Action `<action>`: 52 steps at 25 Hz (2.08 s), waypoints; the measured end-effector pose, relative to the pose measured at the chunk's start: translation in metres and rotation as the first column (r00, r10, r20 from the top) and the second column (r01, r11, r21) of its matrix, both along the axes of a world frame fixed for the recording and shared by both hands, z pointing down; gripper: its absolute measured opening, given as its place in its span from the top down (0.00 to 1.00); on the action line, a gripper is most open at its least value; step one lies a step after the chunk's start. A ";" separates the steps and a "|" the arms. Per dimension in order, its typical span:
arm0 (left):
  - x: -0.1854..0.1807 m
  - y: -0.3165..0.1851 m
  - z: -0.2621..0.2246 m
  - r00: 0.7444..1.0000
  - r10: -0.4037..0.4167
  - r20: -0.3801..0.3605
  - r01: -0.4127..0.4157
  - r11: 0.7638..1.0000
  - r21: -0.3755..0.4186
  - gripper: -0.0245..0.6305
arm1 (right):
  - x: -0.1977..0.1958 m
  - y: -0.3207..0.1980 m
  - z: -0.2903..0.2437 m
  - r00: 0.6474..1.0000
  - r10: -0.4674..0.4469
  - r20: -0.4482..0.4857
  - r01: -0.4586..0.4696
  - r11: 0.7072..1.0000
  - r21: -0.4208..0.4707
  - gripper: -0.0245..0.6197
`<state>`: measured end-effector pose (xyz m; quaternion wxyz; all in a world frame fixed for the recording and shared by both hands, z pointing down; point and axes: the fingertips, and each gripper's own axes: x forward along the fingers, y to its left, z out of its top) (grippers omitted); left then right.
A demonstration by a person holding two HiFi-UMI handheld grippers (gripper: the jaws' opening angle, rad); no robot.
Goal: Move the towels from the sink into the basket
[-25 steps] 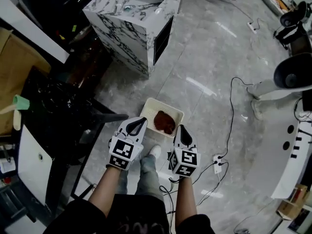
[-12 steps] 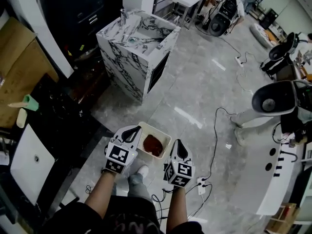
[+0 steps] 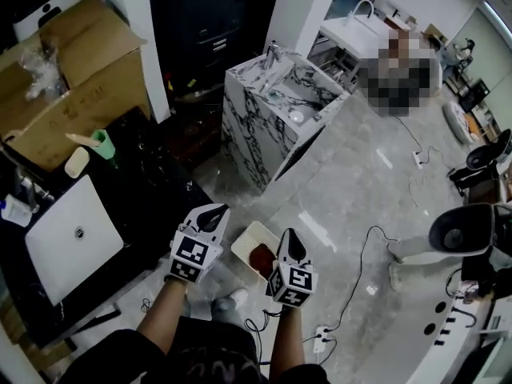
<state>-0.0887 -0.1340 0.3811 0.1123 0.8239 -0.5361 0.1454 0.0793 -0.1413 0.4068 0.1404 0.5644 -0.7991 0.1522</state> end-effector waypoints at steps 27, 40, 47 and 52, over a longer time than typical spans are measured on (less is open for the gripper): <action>-0.380 0.243 -0.076 0.659 -0.752 -0.007 0.744 0.650 0.153 0.94 | -0.410 0.102 -0.085 0.701 -0.712 -0.026 0.705 0.687 0.179 0.94; -0.372 0.287 -0.090 0.571 -0.820 -0.030 0.810 0.558 0.179 0.94 | -0.414 0.131 -0.107 0.633 -0.773 -0.047 0.762 0.611 0.214 0.94; -0.364 0.277 -0.099 0.579 -0.815 -0.028 0.802 0.564 0.198 0.94 | -0.410 0.125 -0.117 0.634 -0.772 -0.050 0.759 0.608 0.232 0.94; -0.359 0.270 -0.103 0.579 -0.814 -0.034 0.801 0.561 0.206 0.94 | -0.404 0.120 -0.117 0.635 -0.771 -0.048 0.757 0.609 0.236 0.94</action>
